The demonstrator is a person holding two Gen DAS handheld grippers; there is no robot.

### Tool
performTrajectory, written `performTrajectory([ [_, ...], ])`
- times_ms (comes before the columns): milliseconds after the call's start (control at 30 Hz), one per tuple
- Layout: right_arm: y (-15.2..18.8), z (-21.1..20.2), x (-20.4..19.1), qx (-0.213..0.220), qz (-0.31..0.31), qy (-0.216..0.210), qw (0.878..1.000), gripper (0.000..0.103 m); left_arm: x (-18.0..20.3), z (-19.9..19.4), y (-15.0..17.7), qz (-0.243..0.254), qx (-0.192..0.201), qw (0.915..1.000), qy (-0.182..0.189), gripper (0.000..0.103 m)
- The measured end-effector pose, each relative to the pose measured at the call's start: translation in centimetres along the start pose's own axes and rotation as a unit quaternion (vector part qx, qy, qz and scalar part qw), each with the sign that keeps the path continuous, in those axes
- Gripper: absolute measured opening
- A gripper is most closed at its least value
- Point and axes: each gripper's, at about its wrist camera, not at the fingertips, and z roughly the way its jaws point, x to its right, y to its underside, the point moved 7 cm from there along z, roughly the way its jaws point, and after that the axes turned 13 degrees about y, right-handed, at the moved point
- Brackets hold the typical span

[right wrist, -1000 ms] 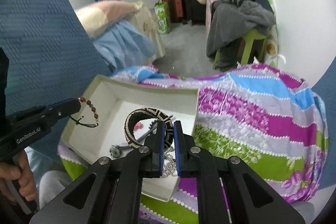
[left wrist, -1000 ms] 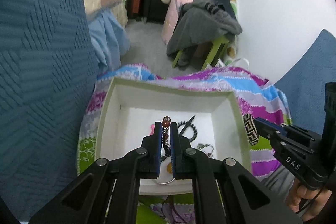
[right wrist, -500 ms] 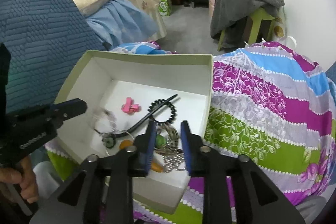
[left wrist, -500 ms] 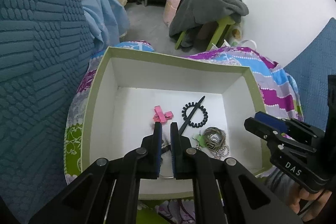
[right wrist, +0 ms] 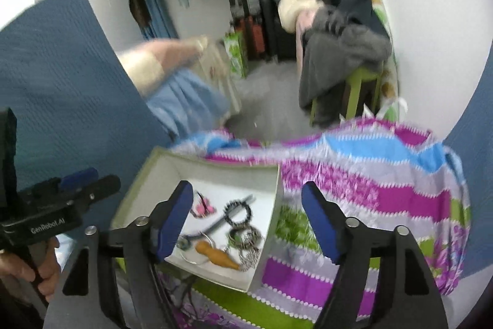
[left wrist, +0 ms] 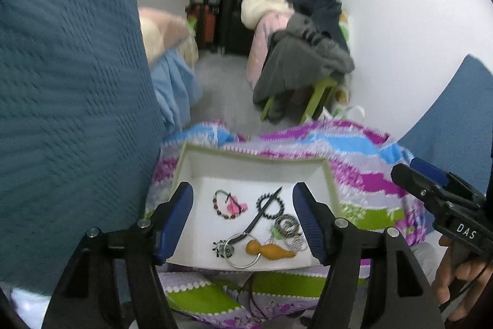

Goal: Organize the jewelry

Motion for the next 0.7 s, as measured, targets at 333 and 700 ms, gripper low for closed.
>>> performTrajectory([
  [333,-3.0,-9.6,0.8,0.098,0.003,0.002,0.995,0.102,5.6,-10.0,-1.9,0.057,0.078,0.9947,-0.034,0.085],
  [700,0.2,-12.1,1.4,0.109,0.004,0.025,0.994,0.103,7.3,-14.0,0.7,0.060,0.101,0.9919,-0.048,0.102],
])
